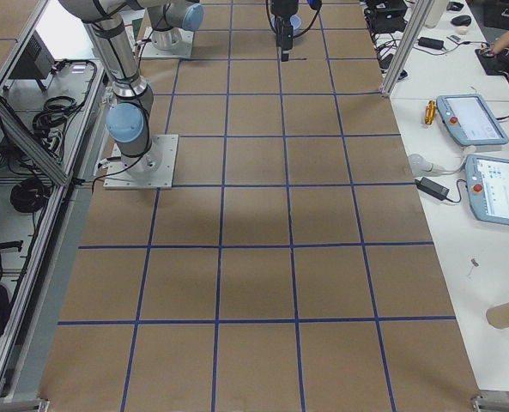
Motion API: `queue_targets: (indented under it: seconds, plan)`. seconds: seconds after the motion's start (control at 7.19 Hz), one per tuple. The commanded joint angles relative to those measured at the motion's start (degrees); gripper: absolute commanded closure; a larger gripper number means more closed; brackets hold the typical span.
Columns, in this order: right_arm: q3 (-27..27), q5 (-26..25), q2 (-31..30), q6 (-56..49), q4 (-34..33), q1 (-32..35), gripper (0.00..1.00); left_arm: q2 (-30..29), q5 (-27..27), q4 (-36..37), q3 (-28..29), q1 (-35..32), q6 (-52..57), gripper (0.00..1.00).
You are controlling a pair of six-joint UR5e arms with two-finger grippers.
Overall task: Stack green bowl on blue bowl
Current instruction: 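Carry the green bowl with the left gripper over the blue bowl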
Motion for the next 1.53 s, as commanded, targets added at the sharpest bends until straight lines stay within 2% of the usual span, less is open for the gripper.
queue_targets:
  seconds: [0.0,0.28,0.42,0.7,1.11,1.39]
  plan:
    - [0.0,0.0,0.0,0.0,0.0,0.0,0.0,5.98,-1.13,-7.05,-0.49,-5.12,-0.2,1.0]
    - [0.0,0.0,0.0,0.0,0.0,0.0,0.0,13.27,-3.95,-9.52,-1.46,-13.11,-0.29,1.0]
    - [0.0,0.0,0.0,0.0,0.0,0.0,0.0,16.52,-4.21,-12.32,-1.63,-18.03,-3.16,1.0]
    - [0.0,0.0,0.0,0.0,0.0,0.0,0.0,21.37,-4.39,-13.58,-6.18,-28.93,-14.37,1.0]
    - [0.0,0.0,0.0,0.0,0.0,0.0,0.0,23.15,-4.48,-11.13,-13.57,-40.28,-33.03,1.0]
    - [0.0,0.0,0.0,0.0,0.0,0.0,0.0,21.39,-4.57,-7.69,-13.94,-41.1,-33.5,1.0]
